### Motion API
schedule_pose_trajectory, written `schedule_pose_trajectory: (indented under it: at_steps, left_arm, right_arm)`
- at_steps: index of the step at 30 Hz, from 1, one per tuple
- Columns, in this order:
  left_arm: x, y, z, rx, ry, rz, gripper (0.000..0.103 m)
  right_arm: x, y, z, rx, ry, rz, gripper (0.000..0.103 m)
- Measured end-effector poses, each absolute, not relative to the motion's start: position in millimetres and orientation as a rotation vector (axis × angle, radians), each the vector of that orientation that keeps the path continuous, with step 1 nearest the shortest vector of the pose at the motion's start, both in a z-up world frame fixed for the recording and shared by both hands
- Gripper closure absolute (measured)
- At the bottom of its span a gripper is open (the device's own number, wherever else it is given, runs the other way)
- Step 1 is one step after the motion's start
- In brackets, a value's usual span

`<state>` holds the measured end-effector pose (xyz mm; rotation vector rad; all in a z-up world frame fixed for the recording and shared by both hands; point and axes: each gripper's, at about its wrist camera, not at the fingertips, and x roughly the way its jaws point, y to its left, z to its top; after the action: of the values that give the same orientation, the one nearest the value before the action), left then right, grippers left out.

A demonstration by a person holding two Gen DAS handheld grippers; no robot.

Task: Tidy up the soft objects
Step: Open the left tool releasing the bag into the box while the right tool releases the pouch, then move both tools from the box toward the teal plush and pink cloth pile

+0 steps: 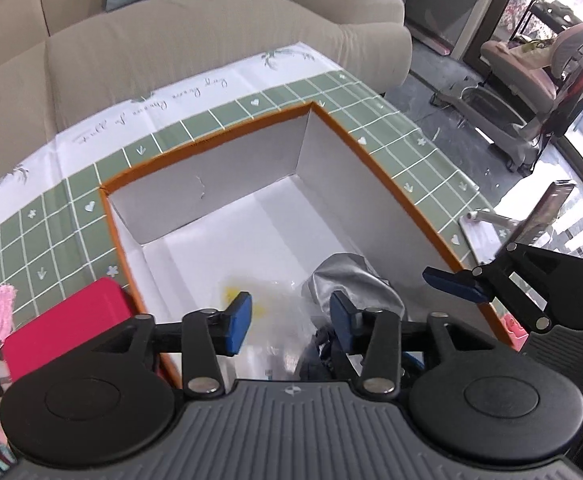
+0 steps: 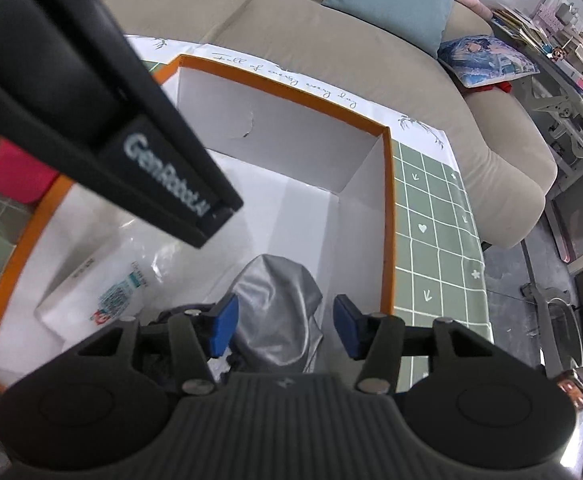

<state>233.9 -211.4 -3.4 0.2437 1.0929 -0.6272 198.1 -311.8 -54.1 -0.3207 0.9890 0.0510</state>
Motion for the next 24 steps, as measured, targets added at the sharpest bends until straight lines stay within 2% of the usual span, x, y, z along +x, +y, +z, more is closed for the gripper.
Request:
schedule_pose_trajectory:
  at_steps: [4,6,10,24]
  left_arm:
    - [221.3,-199.1,10.1,0.224,1.075,-0.637,0.039]
    - [215.2,-194.1,14.7,0.22,1.071,-0.644,0.034]
    - [204.2,-183.2,20.0,0.199,1.06,-0.658,0.024]
    - [156.8,-114.8,34.6,0.14,0.972,-0.558,0.024]
  right_arm:
    - [188.4,-308.7,-41.8,-0.3,0.995,0.05,0.037]
    - [181.9,-307.0,-35.9,-0.284,0.996,0.054,0.035]
    - [172.4,-302.3,-28.2,-0.271,0.997,0.057,0.025]
    - [129.0,-289.7,-5.2,-0.069,0.957,0.086,0.025]
